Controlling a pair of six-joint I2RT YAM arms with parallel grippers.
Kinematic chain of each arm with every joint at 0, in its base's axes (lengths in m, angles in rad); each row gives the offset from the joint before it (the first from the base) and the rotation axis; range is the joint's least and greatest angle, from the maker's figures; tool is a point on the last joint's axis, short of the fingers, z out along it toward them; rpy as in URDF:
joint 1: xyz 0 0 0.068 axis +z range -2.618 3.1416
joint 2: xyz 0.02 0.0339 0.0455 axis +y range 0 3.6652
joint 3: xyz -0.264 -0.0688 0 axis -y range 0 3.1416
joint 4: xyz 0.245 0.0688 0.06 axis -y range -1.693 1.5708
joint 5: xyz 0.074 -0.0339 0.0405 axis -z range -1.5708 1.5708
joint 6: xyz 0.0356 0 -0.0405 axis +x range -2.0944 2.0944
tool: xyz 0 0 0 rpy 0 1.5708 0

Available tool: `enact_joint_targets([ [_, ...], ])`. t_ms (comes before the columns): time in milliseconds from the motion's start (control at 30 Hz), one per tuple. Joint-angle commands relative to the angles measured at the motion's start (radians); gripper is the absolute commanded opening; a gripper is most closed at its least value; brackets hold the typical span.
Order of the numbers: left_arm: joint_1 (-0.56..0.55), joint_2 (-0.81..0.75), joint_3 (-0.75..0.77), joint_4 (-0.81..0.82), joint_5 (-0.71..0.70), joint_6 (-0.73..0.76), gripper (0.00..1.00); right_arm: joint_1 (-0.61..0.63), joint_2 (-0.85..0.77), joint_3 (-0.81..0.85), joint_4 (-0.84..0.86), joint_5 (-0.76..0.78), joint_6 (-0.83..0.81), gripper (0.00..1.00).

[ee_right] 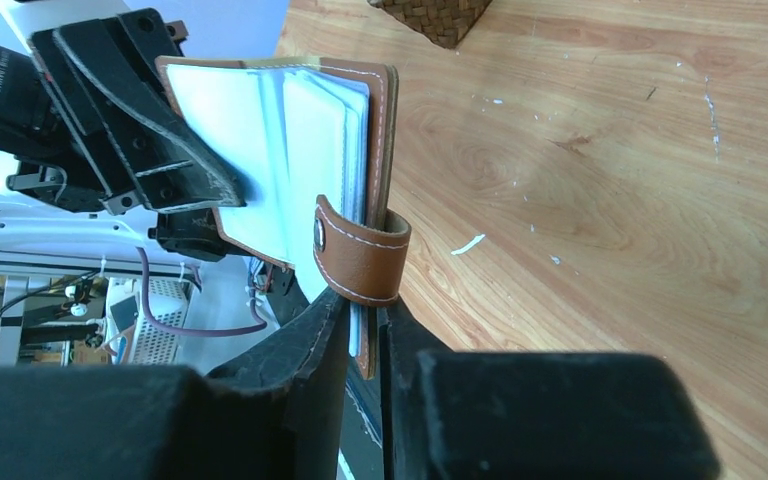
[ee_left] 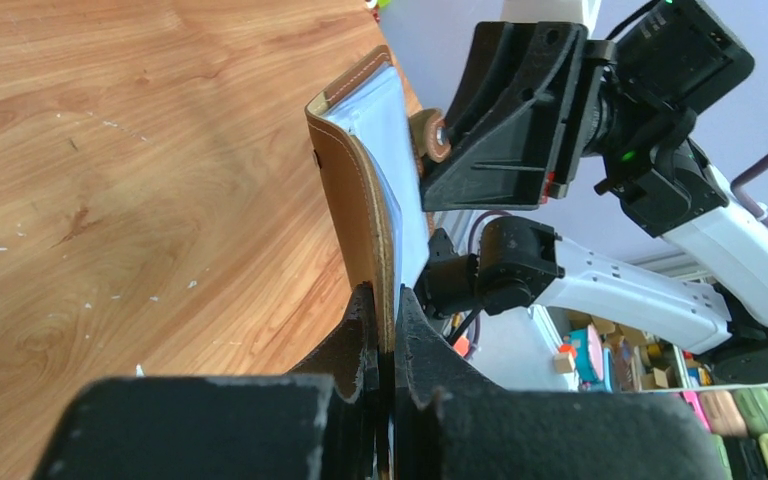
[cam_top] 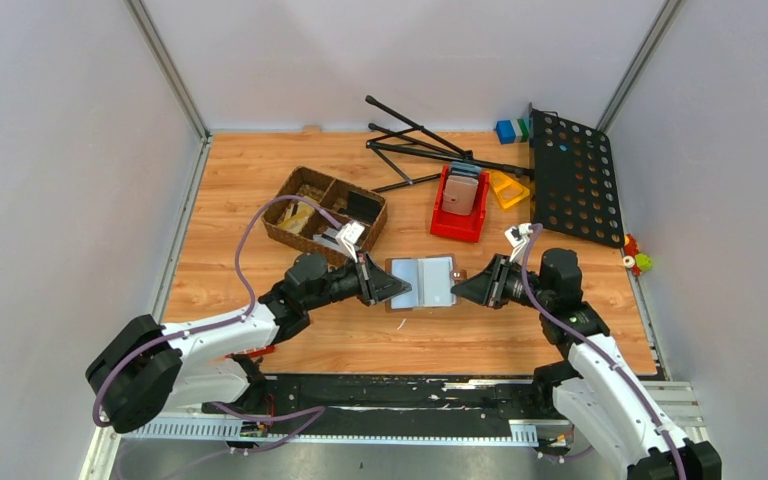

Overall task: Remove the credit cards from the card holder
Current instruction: Remove the credit card from the card holder.

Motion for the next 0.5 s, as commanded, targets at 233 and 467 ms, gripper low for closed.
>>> enact_joint_targets([
  [233, -0.009, 0.005, 0.090, 0.056, 0.058, -0.002, 0.00, 0.053, 0.049, 0.040, 0.061, -0.009, -0.023, 0.19],
  [467, -0.016, 0.031, 0.094, 0.059, 0.063, -0.003, 0.00, 0.081, 0.051, 0.042, 0.123, -0.015, 0.012, 0.22],
])
